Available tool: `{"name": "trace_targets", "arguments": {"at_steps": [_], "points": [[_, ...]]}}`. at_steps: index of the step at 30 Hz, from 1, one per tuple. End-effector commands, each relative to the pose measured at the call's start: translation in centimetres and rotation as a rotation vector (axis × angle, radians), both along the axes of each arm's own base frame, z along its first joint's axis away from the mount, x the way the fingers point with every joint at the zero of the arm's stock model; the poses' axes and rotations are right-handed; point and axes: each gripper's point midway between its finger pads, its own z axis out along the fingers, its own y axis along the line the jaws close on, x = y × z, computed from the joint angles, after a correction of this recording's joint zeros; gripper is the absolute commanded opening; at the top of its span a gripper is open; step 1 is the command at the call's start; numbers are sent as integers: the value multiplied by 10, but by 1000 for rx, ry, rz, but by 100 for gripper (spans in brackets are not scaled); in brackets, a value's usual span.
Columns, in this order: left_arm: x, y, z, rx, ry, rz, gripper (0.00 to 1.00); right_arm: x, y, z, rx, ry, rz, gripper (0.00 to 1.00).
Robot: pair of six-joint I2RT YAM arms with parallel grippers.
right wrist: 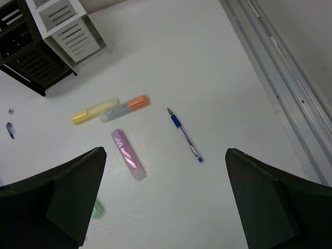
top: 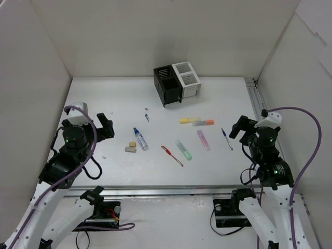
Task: Sort the stationery into containers
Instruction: Pick up the pen from the center of the board.
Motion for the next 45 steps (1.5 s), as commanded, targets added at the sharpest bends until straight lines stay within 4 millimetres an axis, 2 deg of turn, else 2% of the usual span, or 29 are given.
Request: {"name": "trace_targets", "arguments": {"at_steps": [1, 3, 5, 6, 9, 13, 16, 21, 22, 23, 24, 25, 26, 28, 29, 32, 36, 39, 42, 43, 44, 45], "points": [[18, -6, 11, 41, 3, -16, 100, 14, -6, 18, -29, -31, -27, 98], [30, -11, 5, 57, 15, -33, 100, 18, -6, 10, -28, -3, -35, 98], [38, -19, -2, 83, 34, -75, 100, 26, 1, 6, -70, 15, 32, 98], [41, -23, -2, 85, 33, -102, 100, 33, 12, -1, -81, 53, 105, 98], [52, -23, -2, 132, 22, -150, 100, 47, 13, -17, -161, 137, 169, 98], [66, -40, 1, 171, -7, -304, 100, 65, 14, -43, -195, 261, 231, 98], [81, -35, -2, 168, 24, -315, 100, 69, 11, -71, -162, 363, 255, 98], [102, -32, -15, 121, 87, -328, 100, 62, 0, -124, -138, 569, 237, 98], [105, -36, -19, 117, 93, -346, 100, 62, -14, -130, -129, 598, 192, 98], [107, -32, -22, 117, 93, -339, 100, 63, -16, -134, -130, 615, 184, 98], [110, -28, -22, 117, 89, -327, 100, 64, -19, -146, -146, 663, 203, 98], [112, -30, -25, 117, 96, -342, 100, 66, -22, -151, -152, 683, 209, 98], [115, -23, -24, 117, 96, -329, 100, 71, -22, -151, -152, 686, 214, 98], [119, -24, -32, 111, 128, -346, 100, 75, -21, -168, -150, 745, 252, 97], [123, -19, -30, 112, 132, -335, 100, 81, -22, -169, -158, 749, 262, 93], [129, -10, -38, 131, 166, -322, 100, 90, -17, -198, -142, 837, 325, 86], [136, -16, -46, 203, 148, -405, 100, 99, -13, -227, -118, 912, 378, 81], [142, -24, -52, 336, 114, -542, 100, 101, -12, -246, -101, 962, 386, 73], [152, -36, -62, 400, 112, -681, 100, 105, -10, -244, -95, 951, 397, 54], [156, -39, -60, 414, 104, -710, 100, 107, -8, -243, -91, 946, 401, 42], [159, -43, -48, 428, 81, -746, 100, 108, -7, -243, -89, 944, 406, 36], [159, -53, -47, 457, 49, -838, 100, 108, -7, -243, -93, 944, 408, 30]]}}
